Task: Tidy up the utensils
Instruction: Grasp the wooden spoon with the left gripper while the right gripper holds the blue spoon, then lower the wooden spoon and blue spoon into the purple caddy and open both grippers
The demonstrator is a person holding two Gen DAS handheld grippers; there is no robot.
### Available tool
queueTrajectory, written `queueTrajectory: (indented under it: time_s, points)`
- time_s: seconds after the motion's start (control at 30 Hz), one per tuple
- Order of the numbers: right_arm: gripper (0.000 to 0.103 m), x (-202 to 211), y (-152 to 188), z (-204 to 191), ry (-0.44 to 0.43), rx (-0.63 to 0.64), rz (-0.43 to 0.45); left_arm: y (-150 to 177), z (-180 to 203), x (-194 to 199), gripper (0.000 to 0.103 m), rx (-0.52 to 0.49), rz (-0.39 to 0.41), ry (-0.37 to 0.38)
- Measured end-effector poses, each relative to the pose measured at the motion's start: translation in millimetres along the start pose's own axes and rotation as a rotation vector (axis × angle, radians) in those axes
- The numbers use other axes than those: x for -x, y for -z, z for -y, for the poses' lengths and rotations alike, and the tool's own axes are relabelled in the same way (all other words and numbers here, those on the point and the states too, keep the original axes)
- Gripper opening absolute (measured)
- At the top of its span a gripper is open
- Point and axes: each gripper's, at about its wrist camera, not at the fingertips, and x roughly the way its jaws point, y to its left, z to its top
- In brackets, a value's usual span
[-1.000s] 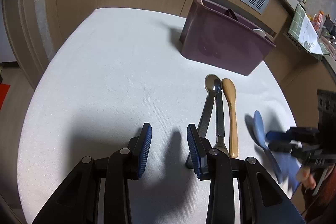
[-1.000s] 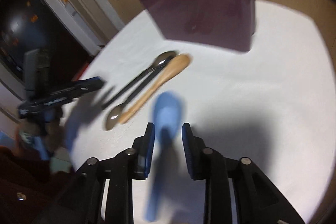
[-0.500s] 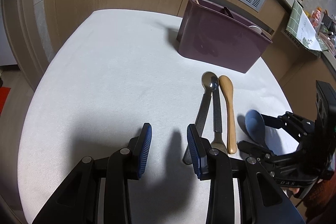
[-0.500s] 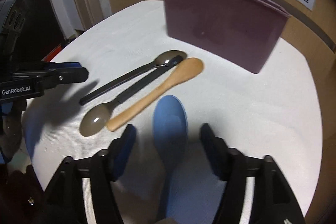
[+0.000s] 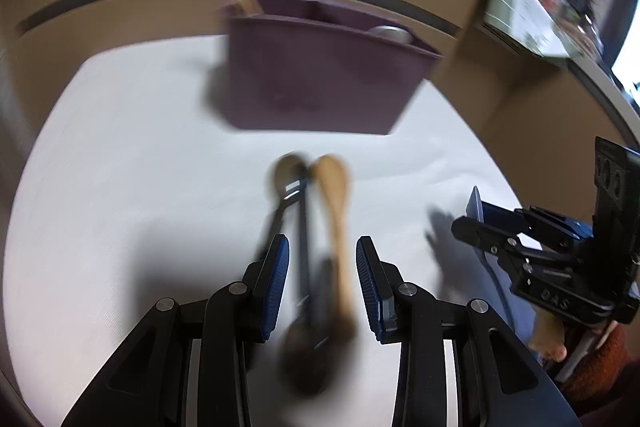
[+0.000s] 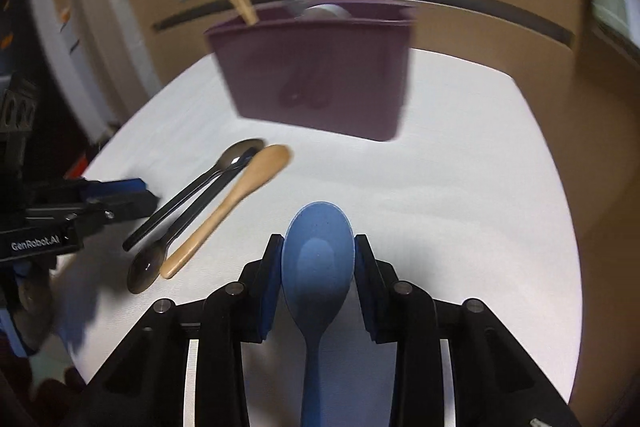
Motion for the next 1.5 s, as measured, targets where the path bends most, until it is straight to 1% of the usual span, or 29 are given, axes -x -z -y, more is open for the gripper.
queueTrajectory:
  time_s: [0.07, 0.17, 0.27, 0.37, 0.4, 0.43, 0.53, 0.57, 0.6, 0.63, 0.67, 0.7, 0.87, 1.07, 1.2, 1.33, 1.37, 1.4, 1.47, 1.5]
  points:
    - [0.031, 10.0, 4.5, 12.0, 0.016, -0.043, 0.023, -9.6, 16.9, -12.4, 0.036, -0.054, 0.003, -0.03]
    - [0.031, 18.4, 10.1, 24.3, 0.061, -0.083, 0.06, -22.4, 36.0, -37.6, 0.036, -0.137, -0.009, -0.125]
    - [0.031, 18.2, 16.3, 34.6, 0.089, -0.103, 0.083, -30.2, 39.8, -53.2, 0.036, -0.152, -0.033, -0.161]
    - [0.031, 18.5, 17.8, 45.0, 0.074, -0.136, 0.088, -30.0, 43.5, -57.2, 0.036, -0.158, -0.04, -0.172]
    - [0.031, 19.0, 18.9, 49.1, 0.067, -0.151, 0.088, -28.8, 44.5, -57.4, 0.036, -0.162, -0.041, -0.169]
    - [0.031, 20.3, 19.5, 50.8, 0.062, -0.16, 0.089, -27.8, 46.2, -56.8, 0.036, -0.165, -0.043, -0.151]
    - [0.031, 22.9, 20.6, 55.3, 0.054, -0.177, 0.094, -24.6, 48.5, -49.0, 0.036, -0.175, -0.059, -0.015]
    - [0.031, 22.6, 20.5, 55.0, 0.054, -0.178, 0.093, -23.1, 48.8, -45.6, 0.036, -0.18, -0.055, 0.002]
    - [0.031, 22.1, 20.4, 55.2, 0.054, -0.179, 0.091, -22.2, 49.4, -43.5, 0.036, -0.191, -0.045, -0.007]
    - [0.031, 22.0, 21.1, 54.4, 0.052, -0.179, 0.09, -21.1, 49.9, -42.2, 0.036, -0.208, -0.034, -0.032]
    - [0.031, 21.9, 21.2, 53.3, 0.05, -0.178, 0.09, -20.3, 50.1, -42.5, 0.036, -0.228, -0.029, -0.073]
    - [0.031, 21.9, 21.8, 52.1, 0.048, -0.177, 0.091, -19.3, 50.1, -43.3, 0.036, -0.234, -0.029, -0.098]
    - [0.031, 20.3, 22.7, 48.9, 0.04, -0.172, 0.088, -22.4, 45.5, -57.9, 0.036, -0.22, -0.07, -0.176]
    - [0.031, 18.4, 23.0, 44.9, 0.031, -0.164, 0.078, -34.4, 38.5, -68.1, 0.036, -0.202, -0.079, -0.155]
    - [0.031, 16.3, 23.4, 42.3, 0.024, -0.162, 0.072, -40.0, 32.7, -71.3, 0.036, -0.188, -0.089, -0.122]
    - [0.031, 15.0, 23.9, 38.8, 0.028, -0.149, 0.073, -40.0, 26.3, -69.8, 0.036, -0.192, -0.073, -0.102]
    - [0.031, 15.0, 23.7, 38.0, 0.03, -0.145, 0.076, -39.1, 25.1, -68.6, 0.035, -0.199, -0.068, -0.103]
    - [0.031, 15.1, 23.2, 37.0, 0.034, -0.141, 0.078, -38.9, 23.9, -67.8, 0.031, -0.2, -0.064, -0.106]
    - [0.031, 16.0, 21.2, 36.6, 0.035, -0.142, 0.083, -40.2, 13.4, -61.6, 0.031, -0.164, -0.061, -0.097]
    - [0.031, 17.2, 19.5, 36.4, 0.034, -0.143, 0.087, -38.4, 15.0, -54.3, 0.031, -0.143, -0.049, -0.09]
